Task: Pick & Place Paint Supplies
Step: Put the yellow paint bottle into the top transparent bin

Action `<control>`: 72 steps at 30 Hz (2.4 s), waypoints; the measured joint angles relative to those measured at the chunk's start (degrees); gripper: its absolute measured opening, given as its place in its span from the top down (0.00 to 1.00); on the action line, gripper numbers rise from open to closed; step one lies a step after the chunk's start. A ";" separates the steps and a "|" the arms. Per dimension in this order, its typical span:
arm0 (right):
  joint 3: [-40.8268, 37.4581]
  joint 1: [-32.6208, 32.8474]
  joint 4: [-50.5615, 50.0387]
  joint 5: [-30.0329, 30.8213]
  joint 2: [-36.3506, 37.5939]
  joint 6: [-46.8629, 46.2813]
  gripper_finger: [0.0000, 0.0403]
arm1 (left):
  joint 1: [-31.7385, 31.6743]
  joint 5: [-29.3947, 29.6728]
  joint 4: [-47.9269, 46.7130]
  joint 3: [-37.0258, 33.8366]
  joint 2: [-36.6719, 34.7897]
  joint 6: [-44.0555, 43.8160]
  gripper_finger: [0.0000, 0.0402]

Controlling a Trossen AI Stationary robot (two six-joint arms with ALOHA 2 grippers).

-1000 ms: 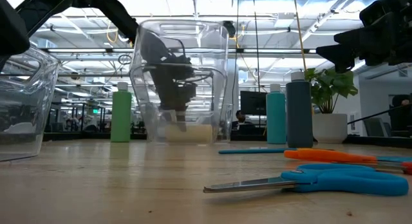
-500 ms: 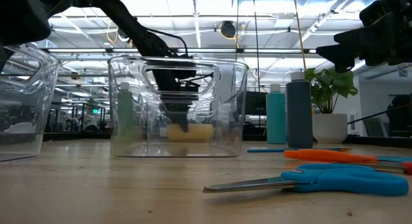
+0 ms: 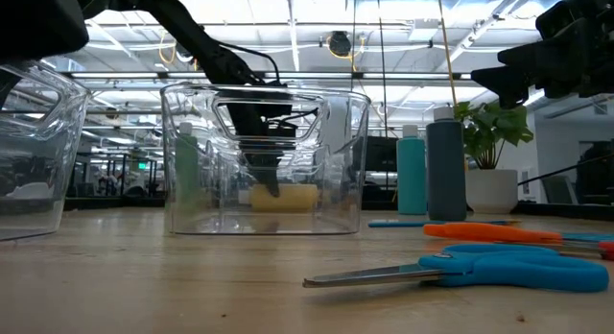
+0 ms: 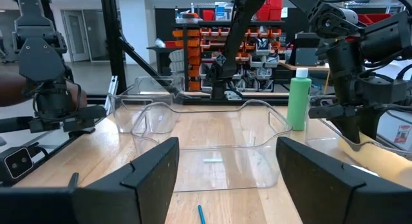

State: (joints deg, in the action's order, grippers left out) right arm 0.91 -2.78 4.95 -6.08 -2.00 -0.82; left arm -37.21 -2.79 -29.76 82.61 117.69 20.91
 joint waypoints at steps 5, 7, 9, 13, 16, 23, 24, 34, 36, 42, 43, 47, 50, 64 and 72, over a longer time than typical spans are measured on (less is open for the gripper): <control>0.01 0.01 0.00 0.01 0.00 0.00 0.38 | 0.56 3.67 -1.87 -0.29 -1.96 -0.29 0.63; 0.01 0.01 0.00 0.00 0.00 0.00 0.38 | 1.03 5.56 -3.38 -0.49 -3.94 -0.42 0.63; 0.00 0.00 0.00 0.01 0.00 0.00 0.38 | 1.47 7.33 -5.28 -0.55 -7.11 -0.44 0.63; 0.02 0.01 0.00 0.01 -0.02 0.00 0.38 | 3.33 12.08 -8.04 0.24 -13.98 -0.66 0.64; 0.02 0.00 0.02 0.01 0.00 0.00 0.38 | 4.91 14.20 -12.08 0.10 -18.83 -1.42 0.64; 0.01 0.00 0.07 0.00 -0.01 0.00 0.38 | 9.91 15.48 -16.78 0.24 -29.58 -7.37 0.65; 0.00 0.01 0.04 0.01 -0.02 0.00 0.38 | 10.96 15.50 -17.24 0.24 -30.70 -8.59 0.66; 0.01 0.01 0.04 0.00 -0.01 0.00 0.38 | 27.51 16.11 -24.25 0.33 -34.82 -16.59 0.66; 0.00 0.01 0.04 0.00 -0.02 0.00 0.38 | 31.28 16.19 -23.42 0.33 -34.47 -16.59 0.66; 0.00 0.00 0.02 0.01 -0.02 0.00 0.38 | 39.40 17.23 -17.23 0.33 -32.26 -15.18 0.66; 0.02 0.01 0.02 -0.01 -0.02 0.00 0.38 | 40.37 17.73 -16.07 0.33 -31.94 -14.55 0.66; 0.00 0.00 3.14 1.92 -0.02 0.00 0.38 | 42.73 18.28 -15.34 0.35 -30.14 -12.82 0.67; 0.00 0.00 9.27 1.75 0.00 -0.01 0.38 | 43.47 18.34 -15.27 0.35 -29.77 -13.49 0.67; 0.33 0.04 36.14 8.87 -12.21 -12.74 0.38 | 43.63 18.97 -15.88 0.35 -29.88 -13.09 0.66; 16.79 4.34 38.96 7.83 -41.25 -1.97 0.25 | 43.60 18.96 -15.53 0.37 -29.88 -13.89 0.67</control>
State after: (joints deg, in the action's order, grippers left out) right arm 17.69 1.55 43.91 1.75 -43.25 -2.79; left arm 6.39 16.17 -45.29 82.98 87.81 7.01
